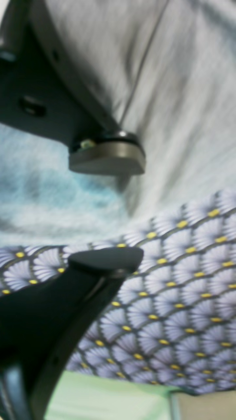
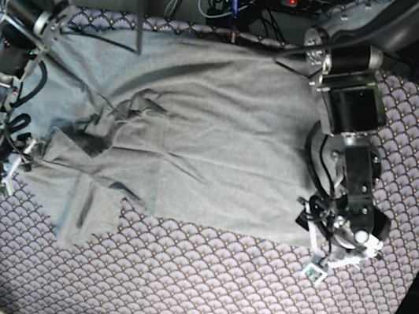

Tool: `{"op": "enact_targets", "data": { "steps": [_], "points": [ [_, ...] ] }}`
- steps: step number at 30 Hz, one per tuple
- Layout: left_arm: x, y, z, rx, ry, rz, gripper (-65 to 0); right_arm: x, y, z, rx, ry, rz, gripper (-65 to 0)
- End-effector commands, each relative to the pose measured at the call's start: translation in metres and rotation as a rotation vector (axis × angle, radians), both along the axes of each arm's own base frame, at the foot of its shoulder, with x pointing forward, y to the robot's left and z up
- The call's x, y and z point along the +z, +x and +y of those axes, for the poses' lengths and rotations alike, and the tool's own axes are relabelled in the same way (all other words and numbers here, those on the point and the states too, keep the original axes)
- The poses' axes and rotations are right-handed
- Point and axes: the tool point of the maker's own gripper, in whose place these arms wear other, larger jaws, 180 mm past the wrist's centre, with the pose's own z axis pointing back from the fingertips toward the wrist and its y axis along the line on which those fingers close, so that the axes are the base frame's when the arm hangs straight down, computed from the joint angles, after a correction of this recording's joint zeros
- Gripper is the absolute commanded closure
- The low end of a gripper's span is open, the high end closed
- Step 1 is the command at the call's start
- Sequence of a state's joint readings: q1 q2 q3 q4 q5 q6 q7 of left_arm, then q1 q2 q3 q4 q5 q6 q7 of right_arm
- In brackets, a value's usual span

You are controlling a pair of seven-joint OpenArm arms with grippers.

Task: Fold the T-shirt properly
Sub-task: 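Lower both grippers to the shirt's hem edge and grasp it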

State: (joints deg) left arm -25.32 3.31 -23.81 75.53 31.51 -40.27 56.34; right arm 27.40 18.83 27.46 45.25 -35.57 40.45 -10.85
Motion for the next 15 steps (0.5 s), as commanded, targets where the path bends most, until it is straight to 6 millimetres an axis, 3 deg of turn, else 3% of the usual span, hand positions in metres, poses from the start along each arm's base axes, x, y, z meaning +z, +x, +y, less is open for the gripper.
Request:
{"op": "enact_targets", "data": {
  "steps": [1,8,13,15],
  "points": [
    [0.015,0.012,0.0,-0.001,-0.001,-0.044,-45.4,0.02,0.014,-0.014,-0.017,-0.008,-0.049,-35.5],
    [0.009,0.009,0.006,0.018,-0.012,-0.032,-45.4,0.01,0.016,-0.019,-0.017,0.082,-0.072,-35.5],
    [0.007,0.007,0.015,0.054,-0.039,-0.039,-45.4,0.0,0.007,-0.017,-0.015,0.089,-0.054,-35.2],
    [0.007,0.008,0.014,0.049,-0.046,-0.06,-45.4,-0.007,0.002,-0.016,-0.014,0.092,-0.04,-32.3]
  ]
}}
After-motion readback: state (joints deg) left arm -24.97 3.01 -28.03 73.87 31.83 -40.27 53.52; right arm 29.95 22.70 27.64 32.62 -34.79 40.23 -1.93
